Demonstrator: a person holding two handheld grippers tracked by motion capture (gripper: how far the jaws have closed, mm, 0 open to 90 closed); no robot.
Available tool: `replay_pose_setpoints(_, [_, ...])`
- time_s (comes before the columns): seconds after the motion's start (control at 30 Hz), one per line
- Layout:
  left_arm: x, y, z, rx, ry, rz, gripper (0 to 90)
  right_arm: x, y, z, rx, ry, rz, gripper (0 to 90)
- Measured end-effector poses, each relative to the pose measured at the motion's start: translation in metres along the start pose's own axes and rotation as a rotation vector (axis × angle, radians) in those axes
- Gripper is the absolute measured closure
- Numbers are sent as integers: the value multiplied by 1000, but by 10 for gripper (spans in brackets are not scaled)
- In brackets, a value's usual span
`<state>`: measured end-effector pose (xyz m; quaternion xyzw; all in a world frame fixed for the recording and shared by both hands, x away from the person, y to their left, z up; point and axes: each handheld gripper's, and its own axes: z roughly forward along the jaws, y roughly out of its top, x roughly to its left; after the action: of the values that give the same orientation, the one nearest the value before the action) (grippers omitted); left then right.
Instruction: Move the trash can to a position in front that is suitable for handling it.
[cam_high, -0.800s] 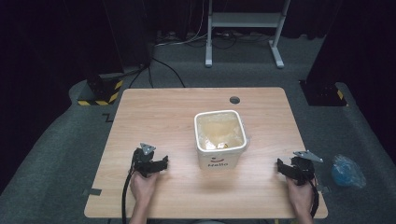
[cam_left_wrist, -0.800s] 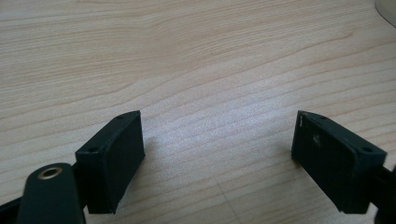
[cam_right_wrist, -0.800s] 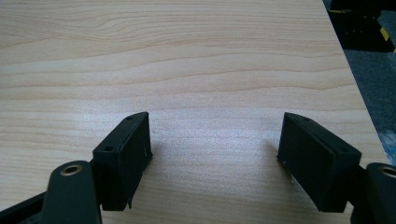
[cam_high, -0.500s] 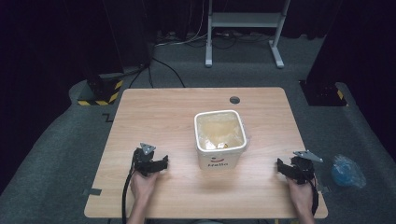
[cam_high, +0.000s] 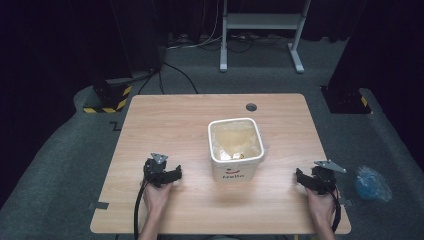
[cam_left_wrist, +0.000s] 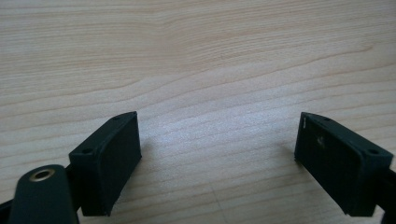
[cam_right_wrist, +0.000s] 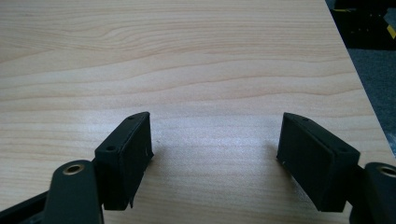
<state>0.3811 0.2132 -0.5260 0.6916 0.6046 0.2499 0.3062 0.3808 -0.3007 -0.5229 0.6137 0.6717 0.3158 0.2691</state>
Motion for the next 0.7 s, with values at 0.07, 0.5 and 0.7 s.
replay_pose_setpoints(0.07, [-1, 1, -1, -7, -5, -6, 143, 2, 1, 0, -6, 5, -5, 259])
replay_pose_setpoints(0.5, [-9, 5, 0, 10, -42, -39, 111, 29, 15, 1, -25, 61, -77, 267])
replay_pose_setpoints(0.7, [-17, 13, 0, 16, -48, -9, 97, 41, 20, 2, -29, 80, -107, 266])
